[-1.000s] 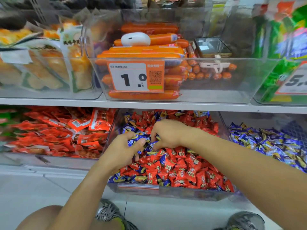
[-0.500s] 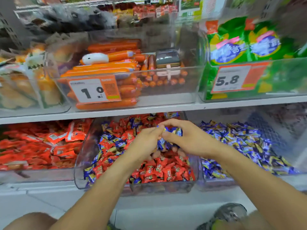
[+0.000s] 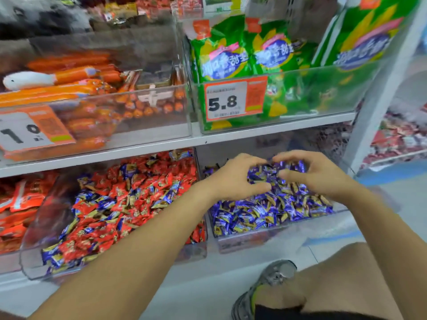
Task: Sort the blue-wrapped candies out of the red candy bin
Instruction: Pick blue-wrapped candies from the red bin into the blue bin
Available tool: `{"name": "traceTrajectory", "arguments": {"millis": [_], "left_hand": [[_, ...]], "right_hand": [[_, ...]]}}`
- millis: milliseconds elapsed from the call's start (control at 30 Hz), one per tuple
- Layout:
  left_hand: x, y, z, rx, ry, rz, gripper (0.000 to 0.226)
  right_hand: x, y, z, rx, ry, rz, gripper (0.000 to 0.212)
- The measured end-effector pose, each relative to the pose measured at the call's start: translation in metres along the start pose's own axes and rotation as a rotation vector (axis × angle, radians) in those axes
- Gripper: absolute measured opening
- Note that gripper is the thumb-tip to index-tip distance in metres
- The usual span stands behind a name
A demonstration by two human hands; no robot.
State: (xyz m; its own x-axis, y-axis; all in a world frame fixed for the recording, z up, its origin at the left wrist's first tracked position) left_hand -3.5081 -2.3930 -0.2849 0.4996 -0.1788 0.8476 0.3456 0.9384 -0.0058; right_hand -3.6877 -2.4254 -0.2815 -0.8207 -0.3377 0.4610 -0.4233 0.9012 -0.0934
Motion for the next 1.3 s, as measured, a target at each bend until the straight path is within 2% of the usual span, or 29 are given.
{"name": "traceTrajectory", "arguments": {"millis": [67, 167, 233, 267, 333, 433, 533, 633, 700, 800, 900, 967, 1100, 1167, 1200, 1267, 1300], "left_hand": [[0.011, 0.014, -0.008, -0.004, -0.049, 0.117, 0.049], [0.040, 0.061, -0.028, -0.001, -0.092, 0.417, 0.022], [0.058, 0.101, -0.052, 0.042, -0.129, 0.557, 0.020], [0.064, 0.120, -0.068, 0.079, -0.157, 0.565, 0.023], [0.067, 0.151, -0.103, 0.151, -0.211, 0.469, 0.038], [0.058, 0.185, -0.144, 0.206, -0.231, 0.248, 0.072], [0.055, 0.209, -0.178, 0.333, -0.210, 0.170, 0.086], [0.061, 0.227, -0.200, 0.378, -0.229, 0.149, 0.096], [0.067, 0.238, -0.209, 0.401, -0.203, 0.176, 0.085], [0.078, 0.253, -0.228, 0.458, -0.208, 0.219, 0.073], [0.088, 0.261, -0.242, 0.493, -0.271, 0.243, 0.045], [0.092, 0.262, -0.238, 0.490, -0.264, 0.302, 0.037], [0.102, 0.262, -0.219, 0.435, -0.210, 0.451, 0.045], [0.097, 0.257, -0.216, 0.447, -0.190, 0.365, 0.060], [0.092, 0.252, -0.216, 0.450, -0.209, 0.290, 0.071], [0.083, 0.240, -0.216, 0.454, -0.268, 0.141, 0.087], [0.081, 0.236, -0.217, 0.451, -0.277, 0.098, 0.088]], "right_hand": [[0.005, -0.002, 0.002, -0.019, -0.045, 0.031, 0.030], [0.001, -0.003, 0.000, -0.023, -0.015, 0.108, 0.031], [-0.015, -0.004, -0.008, -0.019, 0.081, 0.109, 0.027], [-0.027, -0.003, -0.017, 0.004, 0.164, 0.088, 0.025], [-0.063, -0.001, -0.047, 0.130, 0.308, 0.035, 0.025], [-0.135, 0.004, -0.100, 0.350, 0.342, -0.127, 0.024], [-0.205, -0.001, -0.127, 0.481, 0.460, -0.299, 0.027], [-0.250, -0.018, -0.123, 0.393, 0.814, -0.402, 0.053], [-0.265, -0.031, -0.109, 0.212, 0.996, -0.456, 0.073], [-0.289, -0.045, -0.092, 0.043, 1.022, -0.494, 0.076], [-0.315, -0.052, -0.094, 0.118, 1.034, -0.479, 0.064], [-0.323, -0.055, -0.097, 0.128, 0.961, -0.542, 0.059], [-0.303, -0.059, -0.110, 0.150, 0.903, -0.695, 0.062], [-0.287, -0.061, -0.122, 0.129, 1.008, -0.709, 0.069], [-0.283, -0.063, -0.133, 0.148, 1.035, -0.655, 0.073], [-0.295, -0.066, -0.161, 0.334, 0.901, -0.540, 0.077], [-0.309, -0.064, -0.169, 0.413, 0.802, -0.548, 0.073]]}}
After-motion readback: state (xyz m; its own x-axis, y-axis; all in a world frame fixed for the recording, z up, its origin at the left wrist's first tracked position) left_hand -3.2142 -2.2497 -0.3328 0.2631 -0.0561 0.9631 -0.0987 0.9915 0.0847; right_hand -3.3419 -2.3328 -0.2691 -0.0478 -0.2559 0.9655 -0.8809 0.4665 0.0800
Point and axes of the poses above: each hand's wrist, its own y-axis away from the middle knuckle, its own x-axis out of the back of the hand, z = x × y, the point moved 6 cm from there along -y, towards the middle knuckle, and after that the axes turned 3 degrees about -y, right-handed, at the moved point
